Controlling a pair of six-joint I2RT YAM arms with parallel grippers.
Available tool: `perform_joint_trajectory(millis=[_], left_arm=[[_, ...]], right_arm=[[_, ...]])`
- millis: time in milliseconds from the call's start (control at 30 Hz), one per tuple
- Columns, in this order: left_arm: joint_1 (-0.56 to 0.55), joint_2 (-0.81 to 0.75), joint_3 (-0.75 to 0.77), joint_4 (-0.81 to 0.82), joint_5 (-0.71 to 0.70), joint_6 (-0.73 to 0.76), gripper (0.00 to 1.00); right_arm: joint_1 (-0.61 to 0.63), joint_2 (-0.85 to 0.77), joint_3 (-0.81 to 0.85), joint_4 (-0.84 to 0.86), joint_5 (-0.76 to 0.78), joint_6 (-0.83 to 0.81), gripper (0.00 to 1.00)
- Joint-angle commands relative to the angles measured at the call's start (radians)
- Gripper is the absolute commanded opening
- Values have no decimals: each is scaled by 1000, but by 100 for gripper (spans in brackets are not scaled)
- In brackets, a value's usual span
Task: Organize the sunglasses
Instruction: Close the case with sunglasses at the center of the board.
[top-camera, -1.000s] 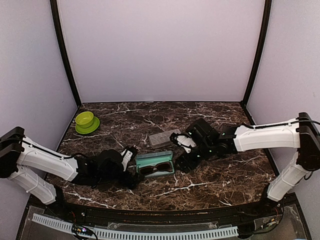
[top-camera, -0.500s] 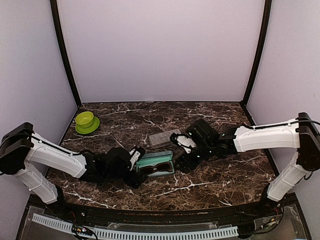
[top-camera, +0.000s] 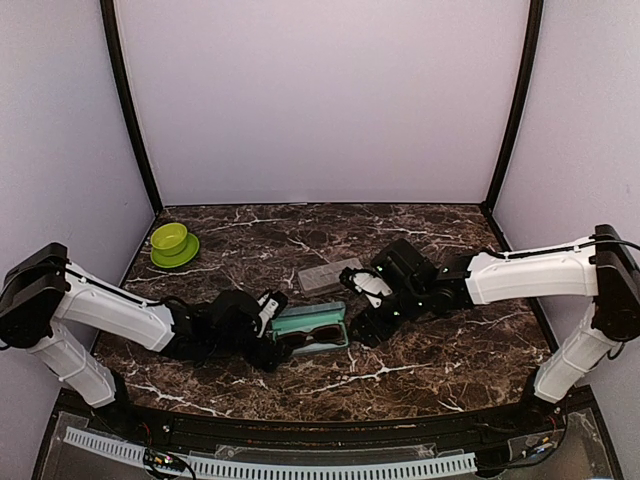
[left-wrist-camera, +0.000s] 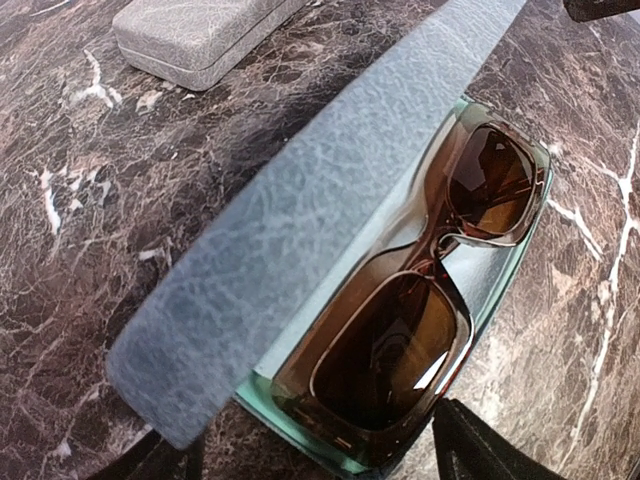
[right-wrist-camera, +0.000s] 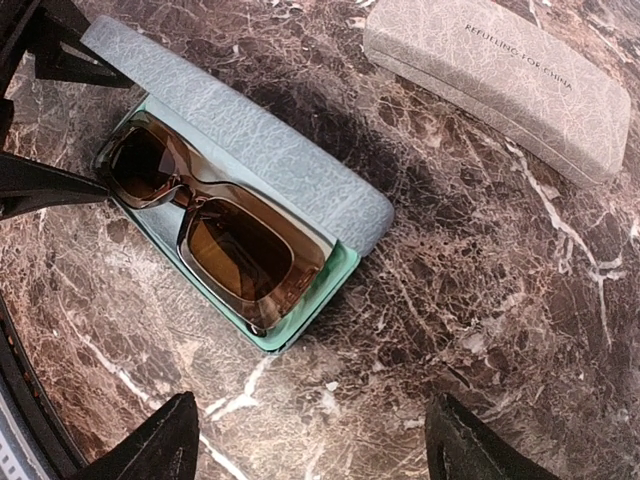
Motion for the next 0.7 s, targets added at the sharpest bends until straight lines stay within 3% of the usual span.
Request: perform_joint_trajectory(millis=[0,667], left_arm=[[13,2,17,-19,9,0,80],[16,11,35,-19,45,-24,80]], right_arm=[[-6,12,1,14,-10,5,78],[-5,112,-14,105,-75,33,79]])
